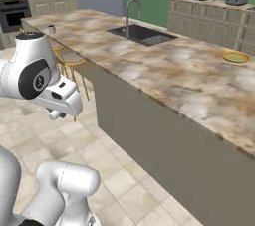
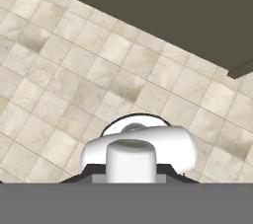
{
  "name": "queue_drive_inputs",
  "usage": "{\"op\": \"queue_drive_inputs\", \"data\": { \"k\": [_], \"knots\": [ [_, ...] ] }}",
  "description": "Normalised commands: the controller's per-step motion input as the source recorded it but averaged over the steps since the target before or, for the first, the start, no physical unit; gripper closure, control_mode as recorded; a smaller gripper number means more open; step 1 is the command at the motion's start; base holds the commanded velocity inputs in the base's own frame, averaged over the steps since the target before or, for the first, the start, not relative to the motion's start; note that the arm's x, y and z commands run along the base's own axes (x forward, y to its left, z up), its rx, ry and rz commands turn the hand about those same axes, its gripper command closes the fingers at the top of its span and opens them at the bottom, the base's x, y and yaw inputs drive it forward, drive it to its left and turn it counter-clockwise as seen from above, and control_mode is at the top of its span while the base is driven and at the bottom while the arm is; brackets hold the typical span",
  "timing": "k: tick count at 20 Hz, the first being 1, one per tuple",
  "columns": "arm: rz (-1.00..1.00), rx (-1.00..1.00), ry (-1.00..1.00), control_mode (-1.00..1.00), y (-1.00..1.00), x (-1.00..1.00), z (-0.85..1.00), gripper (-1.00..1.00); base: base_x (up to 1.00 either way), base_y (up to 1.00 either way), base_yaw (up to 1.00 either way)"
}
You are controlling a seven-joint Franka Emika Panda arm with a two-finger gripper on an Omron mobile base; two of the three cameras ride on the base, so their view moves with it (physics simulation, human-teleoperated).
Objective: Pick up the marshmallow and place it in the cup of hot chocolate on the dining counter.
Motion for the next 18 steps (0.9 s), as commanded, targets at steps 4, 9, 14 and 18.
{"op": "queue_drive_inputs", "data": {
  "k": [4,9,14,18],
  "knots": [
    [0.0,0.0,0.0,1.0,0.0,0.0,0.0,1.0,0.66,1.0,-0.23],
    [0.0,0.0,0.0,1.0,0.0,0.0,0.0,1.0,0.68,1.0,-0.25],
    [0.0,0.0,0.0,1.0,0.0,0.0,0.0,1.0,0.64,1.0,-0.26],
    [0.0,0.0,0.0,1.0,0.0,0.0,0.0,1.0,0.54,1.0,-0.23]
  ]
}}
